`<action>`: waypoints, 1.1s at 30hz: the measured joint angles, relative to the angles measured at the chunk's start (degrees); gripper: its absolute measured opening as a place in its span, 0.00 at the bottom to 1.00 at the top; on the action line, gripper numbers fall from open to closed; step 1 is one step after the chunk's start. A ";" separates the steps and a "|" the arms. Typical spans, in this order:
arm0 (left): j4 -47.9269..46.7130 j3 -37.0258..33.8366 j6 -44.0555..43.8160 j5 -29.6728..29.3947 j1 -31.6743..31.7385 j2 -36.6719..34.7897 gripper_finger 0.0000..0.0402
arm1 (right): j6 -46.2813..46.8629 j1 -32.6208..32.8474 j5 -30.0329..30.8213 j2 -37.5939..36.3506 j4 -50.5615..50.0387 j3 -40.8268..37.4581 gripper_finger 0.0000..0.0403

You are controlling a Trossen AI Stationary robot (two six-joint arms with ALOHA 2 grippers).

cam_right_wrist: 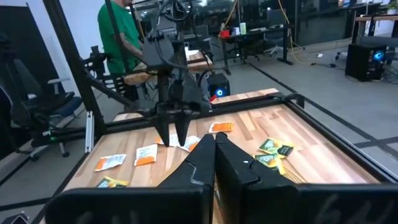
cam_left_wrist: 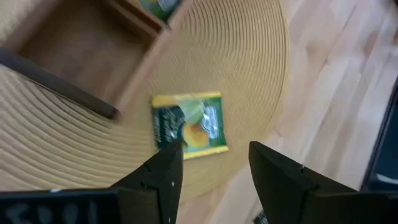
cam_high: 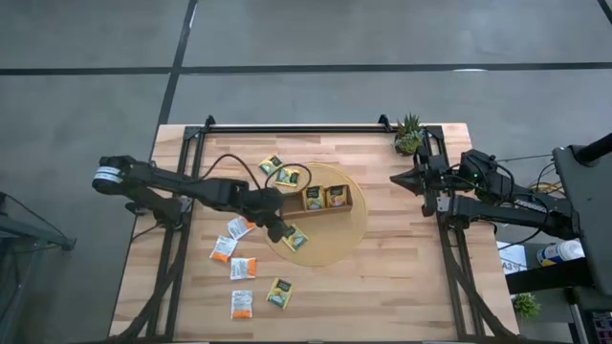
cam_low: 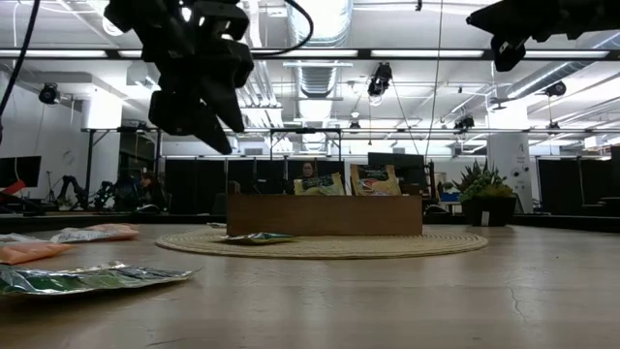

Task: Pick & Place Tea
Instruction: Put the yellow tea bag into the middle section of the wooden organizer

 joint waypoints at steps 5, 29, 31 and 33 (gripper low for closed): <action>-4.86 5.29 -0.09 3.80 -0.83 5.04 0.43 | 0.17 0.00 0.01 -0.02 -0.03 0.11 0.02; -30.52 29.86 -2.12 0.90 -1.64 27.54 0.41 | 2.95 0.00 -2.43 0.00 -0.06 0.22 0.02; -31.67 30.62 -1.97 -0.12 -1.64 28.59 0.41 | 3.14 0.00 -2.48 0.03 -0.10 0.22 0.02; -32.32 30.84 -1.98 -1.25 -1.61 29.30 0.41 | 3.22 0.00 -2.47 0.02 -0.07 0.22 0.02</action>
